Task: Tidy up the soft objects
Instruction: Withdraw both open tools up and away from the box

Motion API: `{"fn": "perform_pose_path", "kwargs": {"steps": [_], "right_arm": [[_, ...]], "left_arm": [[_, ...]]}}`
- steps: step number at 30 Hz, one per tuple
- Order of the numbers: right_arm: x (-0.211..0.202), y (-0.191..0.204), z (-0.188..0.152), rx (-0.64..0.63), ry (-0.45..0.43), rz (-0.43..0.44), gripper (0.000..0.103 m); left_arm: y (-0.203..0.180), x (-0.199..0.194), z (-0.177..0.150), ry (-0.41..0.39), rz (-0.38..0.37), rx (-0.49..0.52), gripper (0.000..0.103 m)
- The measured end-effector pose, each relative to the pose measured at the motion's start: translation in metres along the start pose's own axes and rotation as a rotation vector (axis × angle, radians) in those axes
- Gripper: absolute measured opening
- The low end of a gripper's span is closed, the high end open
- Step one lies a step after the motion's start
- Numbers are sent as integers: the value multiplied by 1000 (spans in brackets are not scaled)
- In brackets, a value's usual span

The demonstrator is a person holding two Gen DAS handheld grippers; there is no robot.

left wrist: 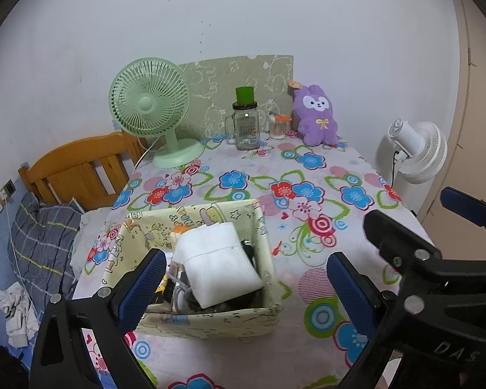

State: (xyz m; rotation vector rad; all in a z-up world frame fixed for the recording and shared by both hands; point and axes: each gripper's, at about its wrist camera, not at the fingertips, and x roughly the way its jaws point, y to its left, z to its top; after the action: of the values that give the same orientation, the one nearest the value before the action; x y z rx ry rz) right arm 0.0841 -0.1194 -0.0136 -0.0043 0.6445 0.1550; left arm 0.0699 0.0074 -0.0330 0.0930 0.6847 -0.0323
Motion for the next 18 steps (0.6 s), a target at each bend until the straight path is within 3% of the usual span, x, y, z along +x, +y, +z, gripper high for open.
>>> {"fn": "perform_pose_path", "kwargs": {"steps": [18], "right_arm": [[-62,-45,-10,58,-90,-81,103]], "left_arm": [[-23,-51,-1,-103,10,-17,103]]}}
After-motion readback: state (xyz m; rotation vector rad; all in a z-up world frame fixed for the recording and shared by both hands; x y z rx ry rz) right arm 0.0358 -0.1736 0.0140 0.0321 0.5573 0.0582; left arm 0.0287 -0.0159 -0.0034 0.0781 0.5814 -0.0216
